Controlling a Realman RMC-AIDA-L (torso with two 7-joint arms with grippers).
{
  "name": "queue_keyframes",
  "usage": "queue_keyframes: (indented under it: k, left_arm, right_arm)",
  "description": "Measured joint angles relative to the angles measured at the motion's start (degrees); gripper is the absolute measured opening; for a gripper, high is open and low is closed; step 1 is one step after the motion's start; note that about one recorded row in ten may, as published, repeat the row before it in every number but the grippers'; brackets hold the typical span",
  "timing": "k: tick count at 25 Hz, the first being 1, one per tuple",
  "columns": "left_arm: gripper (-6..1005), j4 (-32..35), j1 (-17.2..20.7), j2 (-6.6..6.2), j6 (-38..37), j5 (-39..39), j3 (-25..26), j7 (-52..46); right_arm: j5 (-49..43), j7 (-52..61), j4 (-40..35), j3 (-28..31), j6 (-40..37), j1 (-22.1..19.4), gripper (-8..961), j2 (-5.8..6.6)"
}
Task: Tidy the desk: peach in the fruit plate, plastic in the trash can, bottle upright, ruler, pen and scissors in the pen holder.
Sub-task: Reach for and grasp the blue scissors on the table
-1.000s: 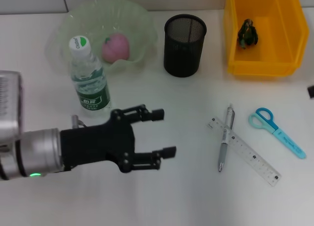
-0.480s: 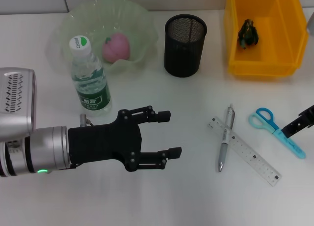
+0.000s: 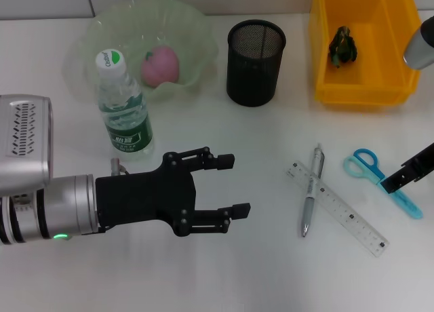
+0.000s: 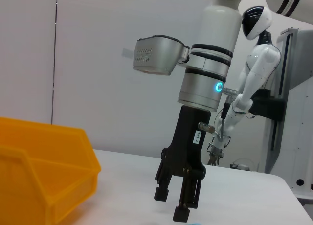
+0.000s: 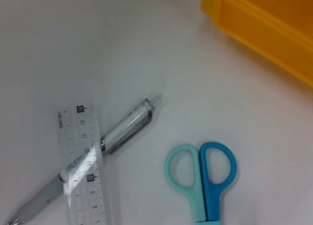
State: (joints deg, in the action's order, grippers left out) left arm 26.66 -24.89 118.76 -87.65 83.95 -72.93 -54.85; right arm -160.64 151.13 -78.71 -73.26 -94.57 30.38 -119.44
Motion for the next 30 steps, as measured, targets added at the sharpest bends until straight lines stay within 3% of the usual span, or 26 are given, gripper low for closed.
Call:
queue_keyframes:
  k: [10,15,21,30]
  left_arm:
    - [794,-0.1,0.2,-0.03,0.1,0.1,0.0,0.0]
    - [794,-0.1,0.2,-0.02,0.2,0.1,0.0,0.0]
    - [792,-0.1,0.1,-0.03,0.2,0.1,0.0,0.0]
    - [791,-0.1,0.1,-0.02,0.2,0.1,0.0,0.0]
  right_arm:
    - [2.7,0.1,4.3,-0.6,3.9,0.0,727,0.02]
    - [2.8,0.0,5.5,-0.6,4.6,0.2,543,0.02]
    - [2.8,-0.3,5.6,-1.1,4.9,0.1,537,0.0]
    - [2.8,-0.5,6.7,-2.0,5.3,0.3,451,0.03]
